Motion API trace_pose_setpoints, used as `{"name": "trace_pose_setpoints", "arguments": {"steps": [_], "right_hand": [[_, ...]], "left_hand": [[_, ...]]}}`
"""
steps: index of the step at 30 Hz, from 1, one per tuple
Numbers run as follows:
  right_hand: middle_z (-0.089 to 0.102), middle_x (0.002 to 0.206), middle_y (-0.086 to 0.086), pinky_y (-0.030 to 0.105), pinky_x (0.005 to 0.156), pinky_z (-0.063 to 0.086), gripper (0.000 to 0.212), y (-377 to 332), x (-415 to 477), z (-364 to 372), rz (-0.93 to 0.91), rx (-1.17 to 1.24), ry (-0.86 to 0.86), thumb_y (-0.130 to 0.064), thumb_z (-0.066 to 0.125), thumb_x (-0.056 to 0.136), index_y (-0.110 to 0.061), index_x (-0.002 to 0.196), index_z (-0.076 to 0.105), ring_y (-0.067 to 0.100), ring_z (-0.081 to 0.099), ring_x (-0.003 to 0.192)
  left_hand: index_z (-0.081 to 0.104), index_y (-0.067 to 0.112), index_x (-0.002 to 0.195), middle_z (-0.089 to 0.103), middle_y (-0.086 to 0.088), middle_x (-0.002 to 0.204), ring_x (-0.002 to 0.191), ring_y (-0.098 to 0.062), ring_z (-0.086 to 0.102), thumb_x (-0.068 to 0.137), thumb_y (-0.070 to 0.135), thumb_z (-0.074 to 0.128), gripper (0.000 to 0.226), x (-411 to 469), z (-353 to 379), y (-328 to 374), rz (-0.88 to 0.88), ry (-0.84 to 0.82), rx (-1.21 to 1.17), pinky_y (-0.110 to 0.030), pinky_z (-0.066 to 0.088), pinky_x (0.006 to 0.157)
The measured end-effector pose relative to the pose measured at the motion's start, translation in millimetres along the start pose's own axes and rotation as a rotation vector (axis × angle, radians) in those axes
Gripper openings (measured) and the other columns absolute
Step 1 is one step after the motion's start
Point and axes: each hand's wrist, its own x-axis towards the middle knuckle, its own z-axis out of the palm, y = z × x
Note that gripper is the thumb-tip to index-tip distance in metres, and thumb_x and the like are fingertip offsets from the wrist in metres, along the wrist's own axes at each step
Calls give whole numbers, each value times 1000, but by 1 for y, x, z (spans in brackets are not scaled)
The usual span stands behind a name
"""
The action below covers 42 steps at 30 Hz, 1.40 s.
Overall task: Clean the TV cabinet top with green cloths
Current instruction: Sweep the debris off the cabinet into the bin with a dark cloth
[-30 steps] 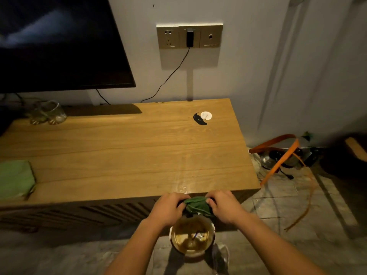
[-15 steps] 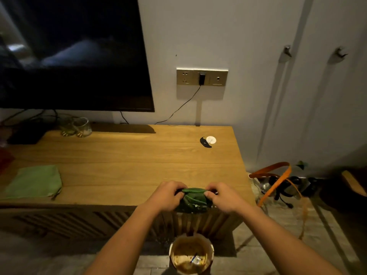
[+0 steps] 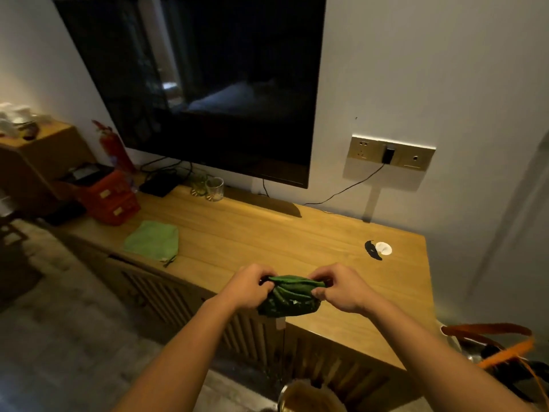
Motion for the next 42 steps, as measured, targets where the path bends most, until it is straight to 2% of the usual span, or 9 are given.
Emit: {"name": "trace_pose_setpoints", "arguments": {"steps": [4,10,14,23,26,31,36,39,42], "right_hand": [[68,94,-11,16,65,42,15,-23,23,12,-63,-8,-40,-21,68,89,-29,101,73,4,59,89],[70,91,-2,29,73,55,12,-66,59,41,-110,6,-58,-20,68,89,-23,100,73,11,64,86],[69,90,-6,22,68,53,9,-101,89,62,-141,-17,-87,-20,67,90,-27,94,71,7,63,86],[70,90,-5,26,73,57,9,-201,170,106,-145,-24,-110,-20,66,90,-28,90,70,8,65,86],[70,91,-2,35,77,59,7,-233,195,120,-145,-26,-94,-21,66,89,-25,93,71,11,65,87],[72,89,2,43,78,58,6,-275,230,141,-129,-21,-98,-21,66,88,-22,89,72,15,66,85],[71,85,-3,32,71,57,7,-294,266,153,-117,-22,-96,-21,66,87,-26,88,72,10,65,80],[70,85,-4,30,68,56,7,-299,292,155,-97,-28,-84,-21,67,86,-26,87,71,9,65,79],[70,85,-5,30,69,57,7,-300,319,156,-89,-37,-83,-22,67,86,-28,86,71,9,64,81]], "left_hand": [[68,24,118,68,0,112,106,-14,60,96,21,56,25,-15,-15,-24,-89,67,-27,-30,48,93],[72,26,107,71,4,98,97,-12,63,92,18,59,22,-33,-44,-65,-146,138,-52,-24,48,81],[72,26,109,65,14,88,90,-5,61,90,16,61,24,-41,-70,-100,-178,157,-90,-9,42,67],[70,19,115,70,1,107,102,-13,63,90,15,64,25,-38,-168,-196,-188,163,-111,-33,52,92],[69,19,115,71,-1,106,102,-14,63,93,17,62,24,-33,-202,-229,-175,138,-90,-33,53,89],[68,23,115,69,2,106,100,-12,62,94,19,60,23,-21,-248,-273,-146,106,-47,-24,48,80],[69,27,114,65,10,96,87,-1,57,93,18,61,23,0,-276,-305,-122,114,-39,-5,37,60],[69,24,115,63,10,93,81,2,55,93,16,62,25,19,-289,-320,-104,114,-37,-4,39,54],[68,23,117,60,14,89,78,5,52,93,16,62,26,40,-300,-332,-101,118,-26,-2,38,55]]}}
